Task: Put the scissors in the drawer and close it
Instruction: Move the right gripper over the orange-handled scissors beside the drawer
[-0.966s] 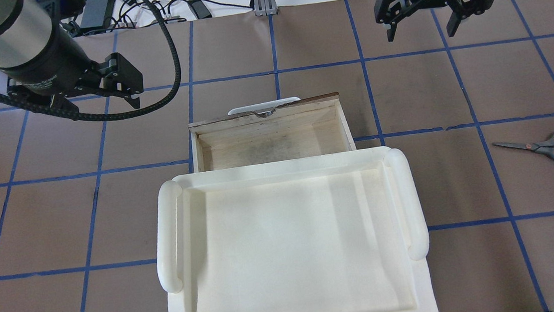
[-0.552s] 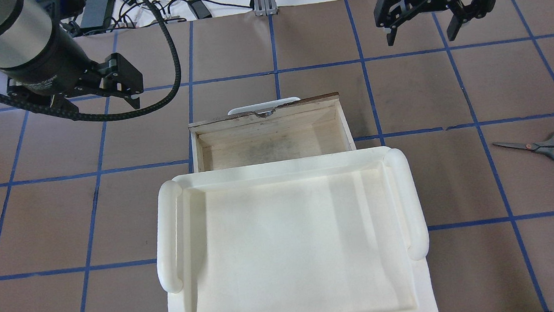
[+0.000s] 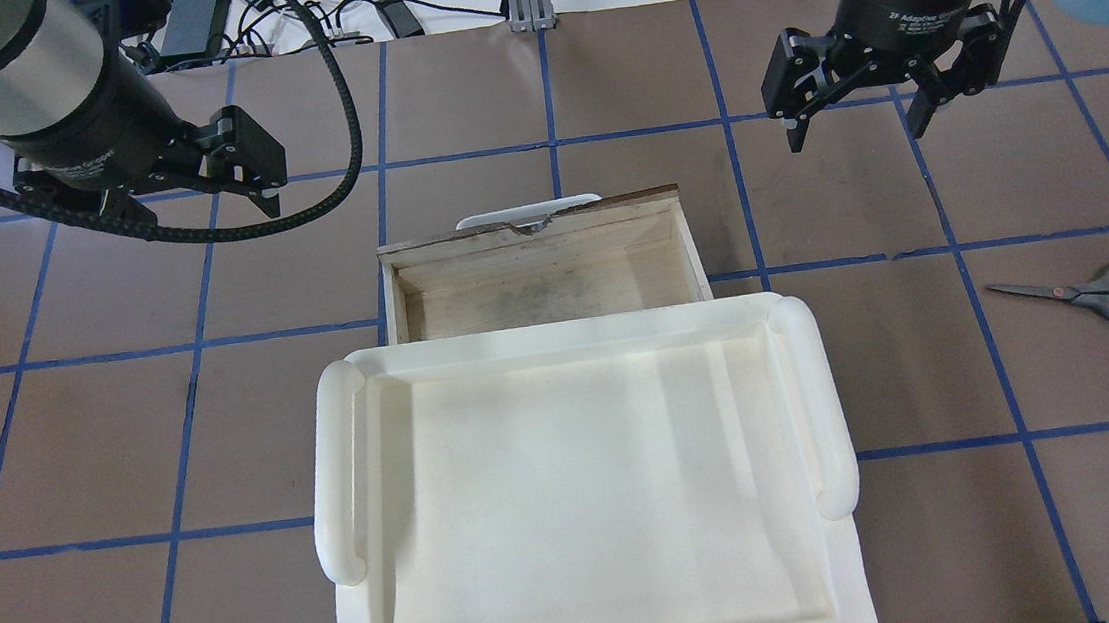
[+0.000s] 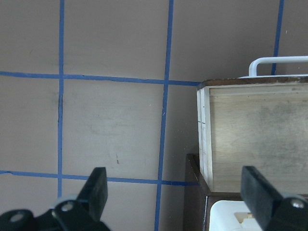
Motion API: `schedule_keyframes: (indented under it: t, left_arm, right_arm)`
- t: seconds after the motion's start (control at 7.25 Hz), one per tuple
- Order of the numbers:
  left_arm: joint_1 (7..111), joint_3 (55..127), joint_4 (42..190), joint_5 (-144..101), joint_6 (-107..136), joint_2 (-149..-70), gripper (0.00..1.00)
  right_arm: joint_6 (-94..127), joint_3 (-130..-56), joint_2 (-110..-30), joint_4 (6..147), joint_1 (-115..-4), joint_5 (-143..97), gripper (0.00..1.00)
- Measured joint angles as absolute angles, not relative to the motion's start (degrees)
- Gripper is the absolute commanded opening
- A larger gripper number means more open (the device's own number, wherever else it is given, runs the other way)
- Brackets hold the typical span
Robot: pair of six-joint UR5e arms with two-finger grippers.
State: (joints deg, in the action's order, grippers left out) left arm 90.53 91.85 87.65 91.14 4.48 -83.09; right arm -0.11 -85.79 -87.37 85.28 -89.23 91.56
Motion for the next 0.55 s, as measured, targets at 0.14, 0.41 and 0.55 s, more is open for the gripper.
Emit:
schedule_keyframes:
  t: [0.14, 0.41, 0.55]
  left_arm:
    - [90.5, 91.8, 87.7, 91.1, 4.5, -83.1, 1.0]
    - [90.5, 91.8, 87.7, 91.1, 4.5, -83.1, 1.0]
    - [90.5, 91.8, 87.7, 91.1, 4.5, -83.1, 1.0]
  right_arm:
    - [-7.8, -86.4, -87.5, 85.3, -86.3, 91.4, 1.0]
    - [-32.9, -89.2, -87.5, 86.1, -77.3, 89.6, 0.98]
    - [-47.9, -91.8, -87.4, 88.5, -72.6, 88.7, 0.98]
